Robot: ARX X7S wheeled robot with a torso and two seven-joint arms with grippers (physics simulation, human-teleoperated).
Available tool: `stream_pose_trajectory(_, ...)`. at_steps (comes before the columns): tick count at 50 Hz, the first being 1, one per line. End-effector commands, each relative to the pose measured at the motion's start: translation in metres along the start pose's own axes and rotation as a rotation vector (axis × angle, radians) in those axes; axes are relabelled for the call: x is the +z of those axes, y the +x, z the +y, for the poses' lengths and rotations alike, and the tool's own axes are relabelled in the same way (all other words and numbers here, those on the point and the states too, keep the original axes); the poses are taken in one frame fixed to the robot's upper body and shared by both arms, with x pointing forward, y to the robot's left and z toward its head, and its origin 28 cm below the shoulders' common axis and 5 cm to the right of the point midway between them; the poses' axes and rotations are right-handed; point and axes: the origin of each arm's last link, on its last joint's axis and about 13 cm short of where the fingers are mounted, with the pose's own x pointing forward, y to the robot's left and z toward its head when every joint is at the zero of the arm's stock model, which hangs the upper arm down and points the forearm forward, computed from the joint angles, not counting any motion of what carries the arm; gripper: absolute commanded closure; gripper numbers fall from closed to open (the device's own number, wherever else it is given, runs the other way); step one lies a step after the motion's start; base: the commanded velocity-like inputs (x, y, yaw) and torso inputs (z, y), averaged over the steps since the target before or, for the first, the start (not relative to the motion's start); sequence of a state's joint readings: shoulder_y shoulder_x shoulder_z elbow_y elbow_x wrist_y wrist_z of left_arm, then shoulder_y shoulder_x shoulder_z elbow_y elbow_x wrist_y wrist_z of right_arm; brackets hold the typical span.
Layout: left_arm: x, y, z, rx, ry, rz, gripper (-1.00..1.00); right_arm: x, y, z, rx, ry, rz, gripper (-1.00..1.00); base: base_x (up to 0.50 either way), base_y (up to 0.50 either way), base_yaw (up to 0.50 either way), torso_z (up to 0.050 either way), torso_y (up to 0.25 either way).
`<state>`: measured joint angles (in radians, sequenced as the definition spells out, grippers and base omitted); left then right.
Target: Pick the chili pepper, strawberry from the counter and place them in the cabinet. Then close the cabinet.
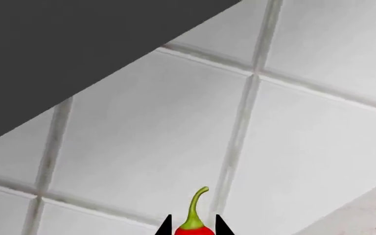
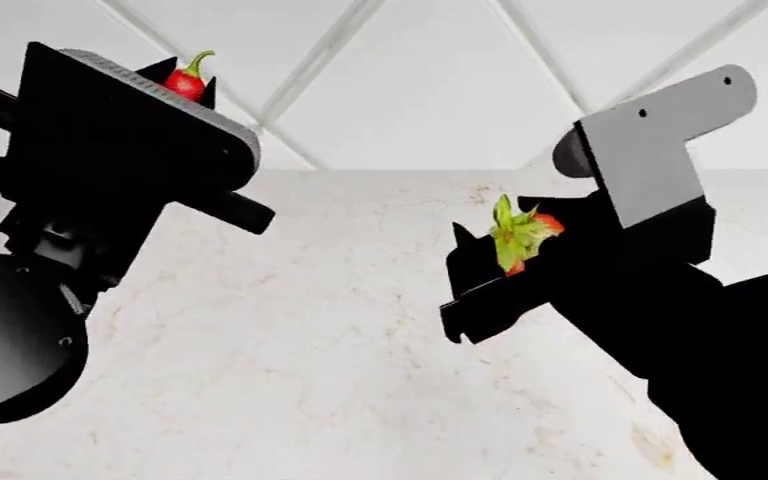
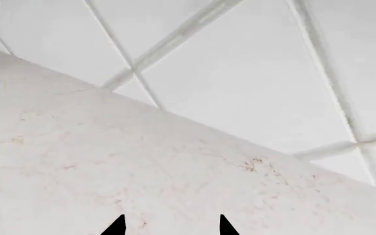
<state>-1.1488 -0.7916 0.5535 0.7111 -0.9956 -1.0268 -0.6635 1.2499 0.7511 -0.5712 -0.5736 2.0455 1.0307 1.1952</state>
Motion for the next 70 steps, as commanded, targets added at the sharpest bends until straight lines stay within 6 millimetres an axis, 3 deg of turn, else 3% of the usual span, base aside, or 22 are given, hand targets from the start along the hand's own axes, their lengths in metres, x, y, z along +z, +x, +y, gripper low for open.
stream_pose_trajectory(1, 0.004, -0.015, -0.002, 0.156, -0.045, -0.184, 1.0, 0.024, -0.036, 0.009, -0.043, 0.06, -0.382, 1.0, 0.0, 0.0, 0.0, 0.0, 0.0)
stream_pose_trajectory(19, 0.003, -0.021, -0.004, 0.211, -0.114, -0.203, 1.0, 0.045, -0.083, 0.037, -0.16, 0.028, -0.876, 1.0, 0.0, 0.0, 0.0, 0.0, 0.0)
stream_pose_trajectory(32, -0.001, -0.021, -0.008, 0.201, -0.153, -0.191, 1.0, 0.071, -0.105, 0.052, -0.133, 0.005, -1.049, 1.0, 0.0, 0.0, 0.0, 0.0, 0.0)
stream_pose_trajectory(48, -0.001, -0.021, -0.011, 0.19, -0.169, -0.193, 1.0, 0.075, -0.13, 0.059, -0.201, -0.012, -1.208, 1.0, 0.0, 0.0, 0.0, 0.0, 0.0)
stream_pose_trajectory(53, 0.0, -0.021, -0.01, 0.19, -0.172, -0.195, 1.0, 0.082, -0.133, 0.058, -0.233, -0.036, -1.25, 1.0, 0.0, 0.0, 0.0, 0.0, 0.0)
stream_pose_trajectory(60, 0.0, -0.021, -0.01, 0.187, -0.174, -0.197, 1.0, 0.11, -0.134, 0.056, -0.314, -0.068, -1.29, 1.0, 0.0, 0.0, 0.0, 0.0, 0.0)
stream_pose_trajectory(70, 0.002, -0.022, -0.008, 0.188, -0.181, -0.201, 1.0, 0.16, -0.105, 0.037, -0.4, -0.079, -1.223, 1.0, 0.0, 0.0, 0.0, 0.0, 0.0)
